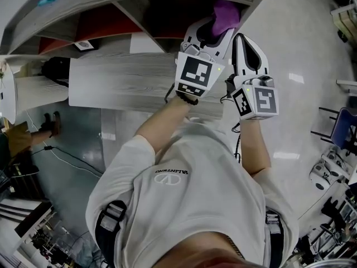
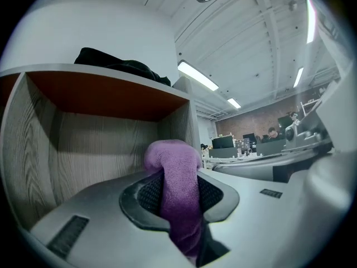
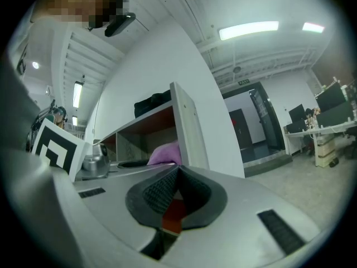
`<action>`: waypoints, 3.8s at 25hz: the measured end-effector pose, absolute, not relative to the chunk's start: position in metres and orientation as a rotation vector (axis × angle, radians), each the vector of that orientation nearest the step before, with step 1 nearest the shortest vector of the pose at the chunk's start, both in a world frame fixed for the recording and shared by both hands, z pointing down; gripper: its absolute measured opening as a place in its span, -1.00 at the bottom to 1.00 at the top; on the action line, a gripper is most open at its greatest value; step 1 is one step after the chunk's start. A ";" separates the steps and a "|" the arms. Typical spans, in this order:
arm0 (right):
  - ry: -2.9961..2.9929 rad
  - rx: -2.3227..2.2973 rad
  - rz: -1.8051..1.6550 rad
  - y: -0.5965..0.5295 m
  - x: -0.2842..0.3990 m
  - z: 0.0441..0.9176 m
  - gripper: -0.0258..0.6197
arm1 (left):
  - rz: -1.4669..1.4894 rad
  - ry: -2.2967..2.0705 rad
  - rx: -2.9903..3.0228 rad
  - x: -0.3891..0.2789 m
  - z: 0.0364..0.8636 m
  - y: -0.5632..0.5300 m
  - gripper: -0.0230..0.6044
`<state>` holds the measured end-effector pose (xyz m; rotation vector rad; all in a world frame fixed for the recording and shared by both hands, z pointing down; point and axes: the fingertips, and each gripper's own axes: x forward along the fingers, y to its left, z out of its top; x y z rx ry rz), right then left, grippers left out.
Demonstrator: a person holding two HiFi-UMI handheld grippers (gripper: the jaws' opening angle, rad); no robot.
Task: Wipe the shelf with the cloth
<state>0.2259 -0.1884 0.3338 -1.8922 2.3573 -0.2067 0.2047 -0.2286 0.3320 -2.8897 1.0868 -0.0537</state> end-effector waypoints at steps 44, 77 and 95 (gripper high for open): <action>2.362 -1.872 -0.059 -0.173 0.203 0.293 -0.92 | 0.163 1.132 -2.874 0.182 0.257 -0.228 -0.60; 2.492 -1.743 -0.088 -0.189 0.142 0.303 -0.92 | 0.193 1.367 -2.765 0.090 0.255 -0.252 -0.60; 2.516 -1.721 -0.118 -0.201 0.129 0.314 -0.92 | 0.199 1.515 -2.685 0.044 0.258 -0.272 -0.60</action>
